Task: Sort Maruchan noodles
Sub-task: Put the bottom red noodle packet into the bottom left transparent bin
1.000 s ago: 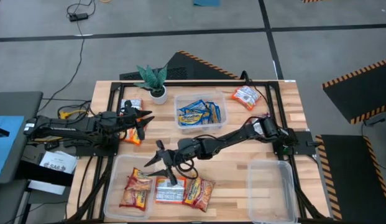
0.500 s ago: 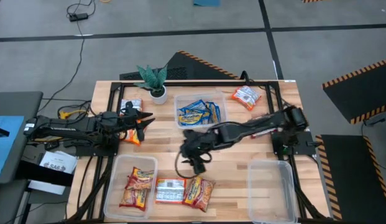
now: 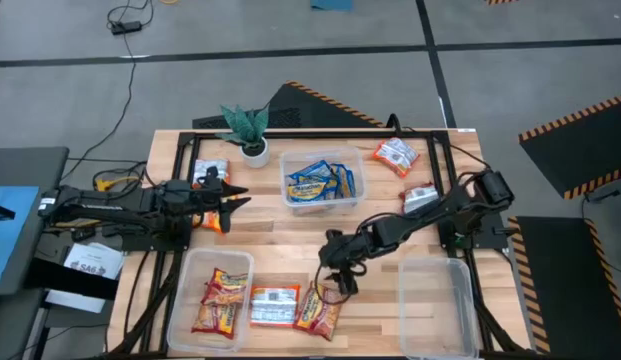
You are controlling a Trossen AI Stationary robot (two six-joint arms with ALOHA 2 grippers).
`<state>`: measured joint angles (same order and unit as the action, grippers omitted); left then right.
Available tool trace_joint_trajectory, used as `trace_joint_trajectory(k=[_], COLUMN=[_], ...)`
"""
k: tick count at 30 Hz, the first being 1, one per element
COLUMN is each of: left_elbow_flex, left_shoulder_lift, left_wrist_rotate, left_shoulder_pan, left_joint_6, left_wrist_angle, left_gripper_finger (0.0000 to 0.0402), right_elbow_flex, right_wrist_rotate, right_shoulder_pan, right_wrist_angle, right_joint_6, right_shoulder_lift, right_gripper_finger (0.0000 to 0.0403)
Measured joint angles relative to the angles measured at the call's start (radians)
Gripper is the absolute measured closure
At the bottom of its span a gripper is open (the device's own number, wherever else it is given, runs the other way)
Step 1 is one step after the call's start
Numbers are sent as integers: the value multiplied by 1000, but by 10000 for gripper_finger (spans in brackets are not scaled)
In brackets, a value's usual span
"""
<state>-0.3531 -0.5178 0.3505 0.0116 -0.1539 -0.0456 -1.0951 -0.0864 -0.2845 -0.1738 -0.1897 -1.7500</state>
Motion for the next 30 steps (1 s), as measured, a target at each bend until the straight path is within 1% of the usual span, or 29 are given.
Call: trace_joint_trajectory(k=[5, 10, 15, 17, 19, 27, 30], left_elbow_flex=[0, 0, 0, 0, 0, 0, 0], left_shoulder_lift=[-14, -26, -25, -25, -26, -25, -25], left_wrist_rotate=[-5, -5, -5, -5, -5, -5, -4], left_shoulder_pan=[0, 0, 0, 0, 0, 0, 0], left_joint_6=[2, 3, 3, 3, 3, 4, 4], left_wrist_angle=[3, 0, 4, 4, 5, 7, 10], left_gripper_finger=[287, 287, 287, 287, 287, 287, 287], right_elbow_flex=[-30, -121, -236, -266, -290, -300, -300], right_wrist_rotate=[-42, -55, -59, -64, -68, -70, -59], right_shoulder_pan=[-25, -45, -56, -56, -57, -61, -61], right_wrist_angle=[53, 36, -93, -174, -202, -221, -223], right_joint_6=[133, 172, 177, 196, 199, 219, 217], right_shoulder_lift=[-85, -179, -239, -259, -279, -300, -299], right_gripper_finger=[184, 187, 187, 187, 187, 189, 208])
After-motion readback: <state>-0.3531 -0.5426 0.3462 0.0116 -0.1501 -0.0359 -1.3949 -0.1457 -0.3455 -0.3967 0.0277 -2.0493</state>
